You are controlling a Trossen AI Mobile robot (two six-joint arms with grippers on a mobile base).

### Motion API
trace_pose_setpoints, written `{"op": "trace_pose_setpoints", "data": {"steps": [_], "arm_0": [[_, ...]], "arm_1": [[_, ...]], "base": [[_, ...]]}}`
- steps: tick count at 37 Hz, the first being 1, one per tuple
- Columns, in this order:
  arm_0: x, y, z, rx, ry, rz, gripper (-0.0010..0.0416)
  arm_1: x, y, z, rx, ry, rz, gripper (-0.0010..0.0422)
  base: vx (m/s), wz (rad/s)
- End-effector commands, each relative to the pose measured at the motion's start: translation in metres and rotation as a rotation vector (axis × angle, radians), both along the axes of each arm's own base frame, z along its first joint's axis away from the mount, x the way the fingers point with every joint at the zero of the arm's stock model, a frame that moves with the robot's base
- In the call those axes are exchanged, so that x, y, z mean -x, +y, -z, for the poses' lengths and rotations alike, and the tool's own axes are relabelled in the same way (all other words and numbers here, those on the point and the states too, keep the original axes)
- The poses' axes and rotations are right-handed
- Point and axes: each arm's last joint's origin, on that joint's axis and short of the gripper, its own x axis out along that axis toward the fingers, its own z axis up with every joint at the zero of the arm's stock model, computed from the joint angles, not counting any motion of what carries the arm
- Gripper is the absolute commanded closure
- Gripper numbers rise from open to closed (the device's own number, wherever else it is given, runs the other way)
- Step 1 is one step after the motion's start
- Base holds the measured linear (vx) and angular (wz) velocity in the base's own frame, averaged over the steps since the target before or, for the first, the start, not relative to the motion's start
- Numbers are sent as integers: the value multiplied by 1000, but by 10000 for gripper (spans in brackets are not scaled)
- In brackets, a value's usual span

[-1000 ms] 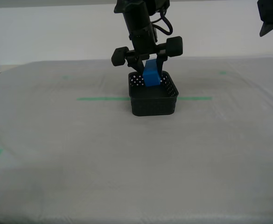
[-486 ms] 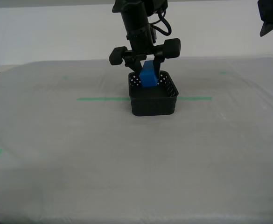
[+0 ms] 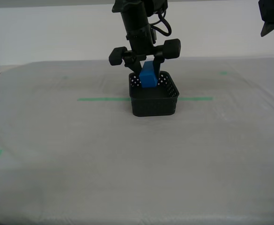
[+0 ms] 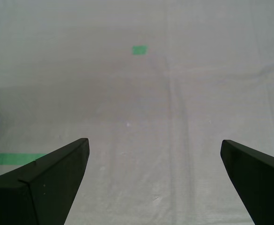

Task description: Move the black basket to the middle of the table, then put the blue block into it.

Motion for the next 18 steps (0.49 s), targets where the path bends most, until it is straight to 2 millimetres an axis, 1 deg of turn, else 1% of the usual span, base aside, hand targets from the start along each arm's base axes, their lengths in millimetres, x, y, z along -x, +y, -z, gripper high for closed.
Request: {"op": "trace_pose_setpoints", "data": {"steps": [1,10,18], "arm_0": [[0,0,0,-1,-2,-1,12],[0,0,0,-1,-2,-1,12],[0,0,0,-1,-2,-1,12]], "arm_1": [[0,0,0,0,1,3,229],[0,0,0,-6,-5,-1,184],[-1,0,-1,-7,-9,0,175]], "base": [[0,0],[0,0],[0,0]]}}
